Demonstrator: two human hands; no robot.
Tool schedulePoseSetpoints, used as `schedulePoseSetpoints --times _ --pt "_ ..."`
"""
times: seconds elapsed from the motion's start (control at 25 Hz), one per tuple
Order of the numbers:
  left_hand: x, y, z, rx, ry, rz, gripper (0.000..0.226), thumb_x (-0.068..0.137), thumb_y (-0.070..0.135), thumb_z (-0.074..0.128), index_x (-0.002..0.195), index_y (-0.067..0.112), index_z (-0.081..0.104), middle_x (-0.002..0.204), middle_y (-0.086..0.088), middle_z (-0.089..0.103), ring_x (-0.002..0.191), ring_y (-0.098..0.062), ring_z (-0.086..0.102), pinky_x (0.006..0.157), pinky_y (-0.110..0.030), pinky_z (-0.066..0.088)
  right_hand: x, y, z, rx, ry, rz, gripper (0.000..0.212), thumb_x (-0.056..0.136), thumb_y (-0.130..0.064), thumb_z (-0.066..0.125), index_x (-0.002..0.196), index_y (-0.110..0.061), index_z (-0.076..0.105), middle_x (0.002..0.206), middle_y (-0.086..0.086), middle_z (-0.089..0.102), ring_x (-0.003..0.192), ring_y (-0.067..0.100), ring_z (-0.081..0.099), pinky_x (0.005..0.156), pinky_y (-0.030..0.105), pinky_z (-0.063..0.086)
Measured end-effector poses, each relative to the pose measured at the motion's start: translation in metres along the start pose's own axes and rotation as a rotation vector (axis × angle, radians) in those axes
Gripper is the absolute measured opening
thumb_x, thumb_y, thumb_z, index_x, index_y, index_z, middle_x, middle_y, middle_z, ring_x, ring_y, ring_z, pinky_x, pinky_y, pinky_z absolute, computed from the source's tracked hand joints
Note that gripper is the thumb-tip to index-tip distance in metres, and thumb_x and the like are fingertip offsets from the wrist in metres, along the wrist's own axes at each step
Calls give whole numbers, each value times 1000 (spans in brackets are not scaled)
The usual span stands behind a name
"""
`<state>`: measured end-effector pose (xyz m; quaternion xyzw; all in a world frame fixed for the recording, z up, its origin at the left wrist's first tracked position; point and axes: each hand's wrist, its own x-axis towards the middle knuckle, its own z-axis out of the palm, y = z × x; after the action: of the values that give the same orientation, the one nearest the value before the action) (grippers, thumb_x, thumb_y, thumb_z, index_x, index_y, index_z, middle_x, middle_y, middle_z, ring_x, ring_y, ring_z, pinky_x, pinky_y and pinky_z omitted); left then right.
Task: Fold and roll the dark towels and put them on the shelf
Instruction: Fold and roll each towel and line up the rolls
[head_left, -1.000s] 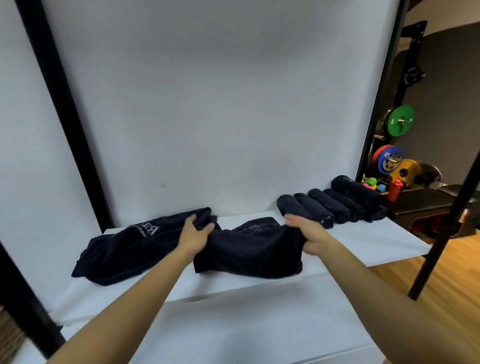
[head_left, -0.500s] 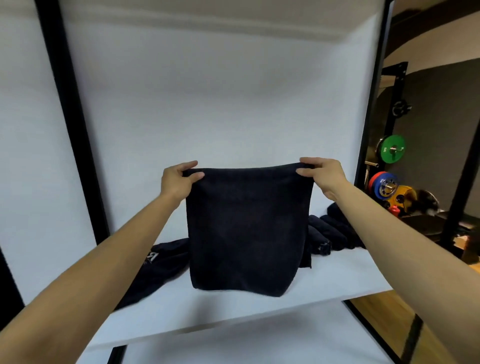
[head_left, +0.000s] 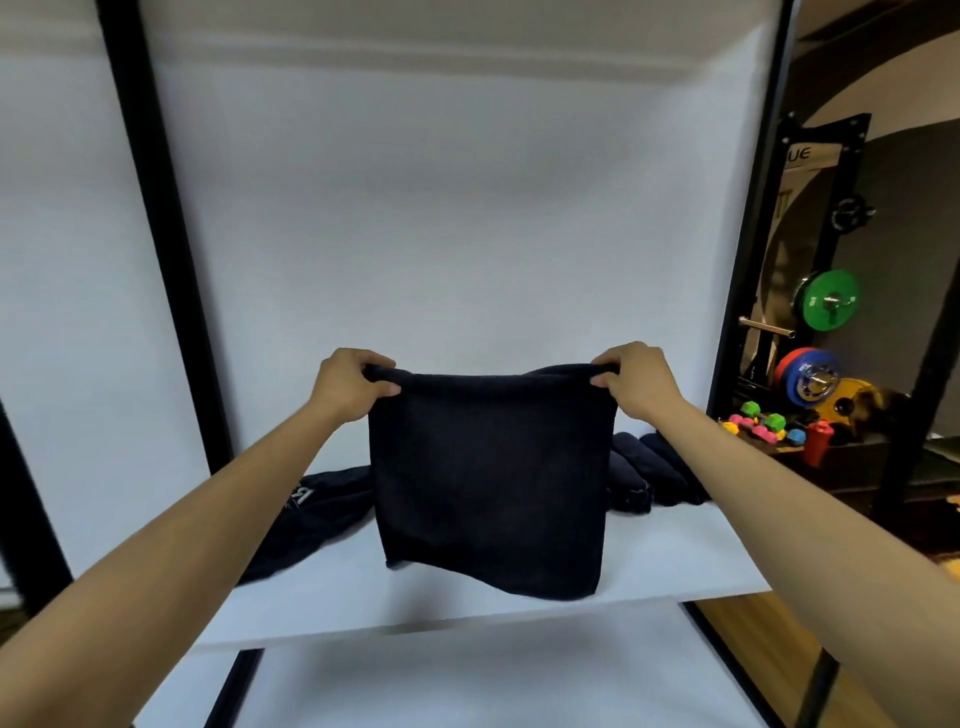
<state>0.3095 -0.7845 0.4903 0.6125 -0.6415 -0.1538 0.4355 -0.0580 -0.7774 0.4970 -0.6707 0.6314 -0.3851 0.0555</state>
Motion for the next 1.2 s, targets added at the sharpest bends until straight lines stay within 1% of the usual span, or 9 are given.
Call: schedulePoseSetpoints --times 0.12,0.2,0.32,0.44,0.56,0.68,0.8,0.96,1.2 --pt "-20 15 -5 23 129 16 20 82 29 79 96 15 76 89 2 70 83 -14 61 70 -23 44 -6 8 -10 -10 172 -25 23 93 -29 64 109 -13 68 109 2 57 84 17 52 69 24 38" --pt "-31 23 -10 -13 209 36 22 81 38 78 87 17 74 81 8 64 75 -10 57 67 -26 42 -8 11 -17 15 214 -52 26 97 -33 57 112 -14 66 115 6 49 86 19 49 75 26 37" --pt "-41 27 -9 -32 269 36 24 82 45 76 86 21 70 89 10 61 80 -11 55 73 -28 42 -11 13 -19 -73 160 -100 30 101 -34 47 117 -17 66 117 8 56 95 29 56 78 33 42" --pt "-38 20 -4 -138 275 -21 21 85 41 74 85 21 67 86 10 61 75 -10 58 70 -25 43 -13 11 -8 -95 191 -138 32 102 -30 44 126 -25 64 116 5 62 102 31 59 80 35 44" --pt "-27 7 4 -258 192 -92 18 89 30 71 92 13 65 88 3 63 56 -17 64 54 -25 47 -5 13 8 -22 197 -101 26 100 -27 51 117 -23 69 114 2 63 96 26 62 77 29 40" --pt "-4 -10 15 -412 106 -149 18 91 21 70 97 6 63 91 -6 67 66 -23 72 61 -32 60 22 11 27 380 42 134 17 98 -17 56 109 -13 68 95 6 71 73 26 72 74 38 58" --pt "23 -20 23 -527 113 -153 19 92 19 69 99 4 62 96 -8 69 84 -23 74 75 -30 60 44 5 45 724 -48 231 13 101 -11 49 107 -7 59 107 11 64 81 26 72 75 39 60" --pt "42 -22 21 -632 166 -88 14 92 19 69 95 6 63 99 -9 71 91 -19 73 85 -29 57 55 -2 53 827 20 150 15 103 -12 43 111 -7 55 105 6 60 97 24 68 82 35 58" --pt "-30 -63 45 -621 131 -129 16 94 19 66 96 4 63 93 -11 71 90 -21 73 84 -31 57 -5 24 77 747 -27 189 20 104 -19 44 111 -5 57 108 9 64 92 23 70 70 33 61"
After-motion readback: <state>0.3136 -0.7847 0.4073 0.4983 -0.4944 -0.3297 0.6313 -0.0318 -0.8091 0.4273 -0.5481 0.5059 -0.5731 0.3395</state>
